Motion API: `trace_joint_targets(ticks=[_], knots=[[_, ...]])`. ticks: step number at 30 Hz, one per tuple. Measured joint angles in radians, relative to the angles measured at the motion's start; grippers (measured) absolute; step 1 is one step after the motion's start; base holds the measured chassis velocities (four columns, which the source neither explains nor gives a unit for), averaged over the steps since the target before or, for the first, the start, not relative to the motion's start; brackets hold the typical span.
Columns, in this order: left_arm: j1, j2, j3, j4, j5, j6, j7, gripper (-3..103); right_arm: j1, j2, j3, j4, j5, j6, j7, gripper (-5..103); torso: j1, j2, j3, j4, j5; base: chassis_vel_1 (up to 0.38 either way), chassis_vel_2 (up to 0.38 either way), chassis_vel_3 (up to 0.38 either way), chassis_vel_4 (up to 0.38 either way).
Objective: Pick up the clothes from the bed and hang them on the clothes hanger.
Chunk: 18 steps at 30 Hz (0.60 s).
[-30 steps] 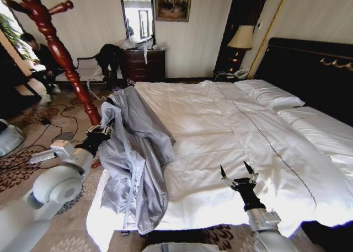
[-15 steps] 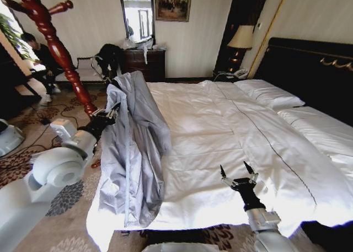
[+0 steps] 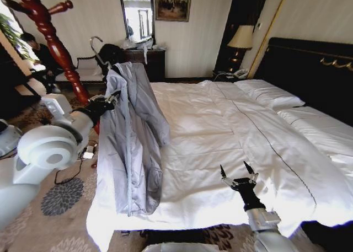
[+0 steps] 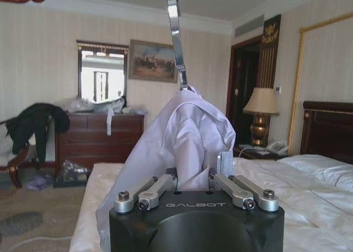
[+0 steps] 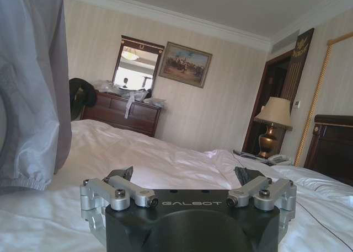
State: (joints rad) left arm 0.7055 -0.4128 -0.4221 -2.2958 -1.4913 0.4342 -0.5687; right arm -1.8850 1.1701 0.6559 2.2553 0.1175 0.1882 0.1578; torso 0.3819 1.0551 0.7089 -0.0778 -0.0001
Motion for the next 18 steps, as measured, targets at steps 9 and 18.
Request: trace_joint_targets(ticks=[9, 18], knots=[[-0.078, 0.078, -0.014, 0.070, -0.138, 0.082, -0.042, 17, 0.000, 0.000, 0.000, 0.000, 0.000, 0.000, 0.000, 100, 0.000, 0.000, 0.000, 0.0001, 0.0000, 0.000, 0.000, 0.000, 0.000], [-0.252, 0.043, 0.133, 0.215, -0.163, 0.108, -0.050, 17, 0.000, 0.000, 0.000, 0.000, 0.000, 0.000, 0.000, 100, 0.000, 0.000, 0.000, -0.0002, -0.0005, 0.000, 0.000, 0.000, 0.000]])
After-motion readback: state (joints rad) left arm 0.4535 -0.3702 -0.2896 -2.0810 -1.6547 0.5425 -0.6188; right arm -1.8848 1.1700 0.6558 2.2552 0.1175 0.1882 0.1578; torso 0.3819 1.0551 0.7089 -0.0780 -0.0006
